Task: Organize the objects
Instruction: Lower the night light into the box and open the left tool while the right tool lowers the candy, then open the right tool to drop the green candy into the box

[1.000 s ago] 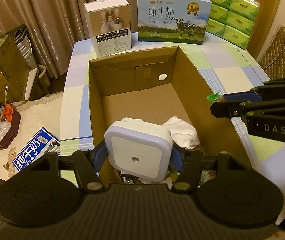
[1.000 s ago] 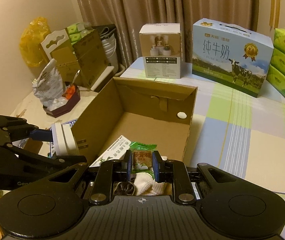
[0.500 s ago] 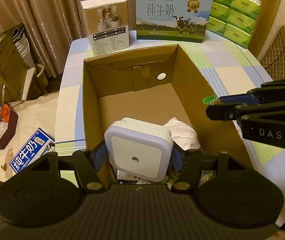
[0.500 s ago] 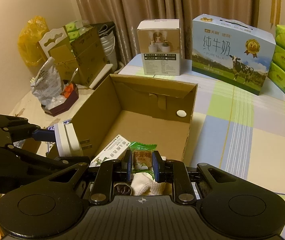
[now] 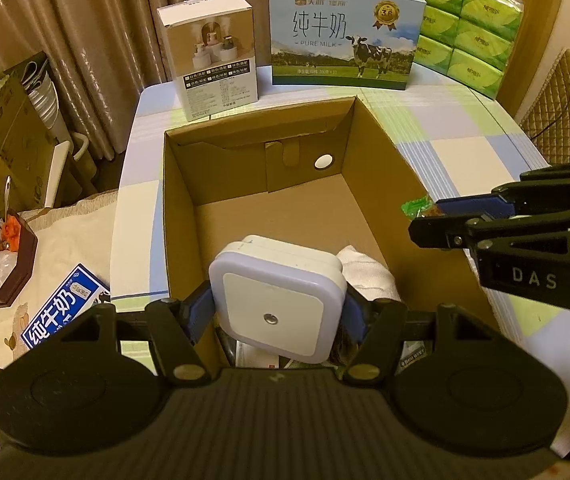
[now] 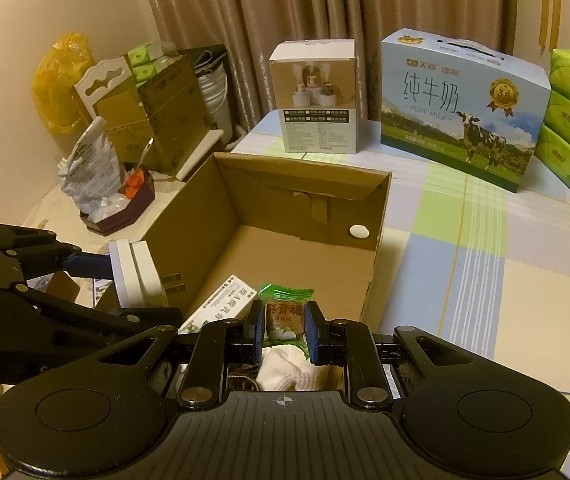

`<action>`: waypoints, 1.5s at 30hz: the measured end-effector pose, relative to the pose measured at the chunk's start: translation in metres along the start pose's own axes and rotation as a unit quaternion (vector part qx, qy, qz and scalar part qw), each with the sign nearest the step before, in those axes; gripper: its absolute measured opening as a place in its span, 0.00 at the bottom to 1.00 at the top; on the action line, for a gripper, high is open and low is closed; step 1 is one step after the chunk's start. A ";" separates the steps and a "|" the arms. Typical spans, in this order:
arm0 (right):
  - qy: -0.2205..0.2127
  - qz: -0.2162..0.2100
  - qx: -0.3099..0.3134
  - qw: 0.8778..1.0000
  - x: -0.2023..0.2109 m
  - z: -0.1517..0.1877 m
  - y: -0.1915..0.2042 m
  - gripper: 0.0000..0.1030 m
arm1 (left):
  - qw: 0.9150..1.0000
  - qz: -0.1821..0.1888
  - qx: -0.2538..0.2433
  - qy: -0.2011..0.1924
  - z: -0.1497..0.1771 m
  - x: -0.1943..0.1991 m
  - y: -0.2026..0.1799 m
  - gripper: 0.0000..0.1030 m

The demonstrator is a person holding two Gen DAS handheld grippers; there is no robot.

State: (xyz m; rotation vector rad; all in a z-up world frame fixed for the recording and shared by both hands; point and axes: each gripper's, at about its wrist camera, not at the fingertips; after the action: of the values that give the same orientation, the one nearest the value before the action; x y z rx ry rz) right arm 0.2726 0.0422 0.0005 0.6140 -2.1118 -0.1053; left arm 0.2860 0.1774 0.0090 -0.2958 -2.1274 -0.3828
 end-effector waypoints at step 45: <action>-0.012 -0.040 -0.019 0.999 0.001 -0.010 -0.001 0.64 | 0.999 -0.031 -0.001 -0.012 0.016 0.012 0.008 0.73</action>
State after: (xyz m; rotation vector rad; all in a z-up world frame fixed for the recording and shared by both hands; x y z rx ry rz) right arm 0.2797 0.0424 0.0071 0.6789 -2.1029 -0.1978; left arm 0.2704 0.1911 0.0117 -0.2368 -2.1638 -0.4196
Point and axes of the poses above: each gripper's, at about its wrist camera, not at the fingertips, and x roughly against the way its jaws point, y to its left, z to its underside, and after that the axes turned 12 degrees about -x, right-handed
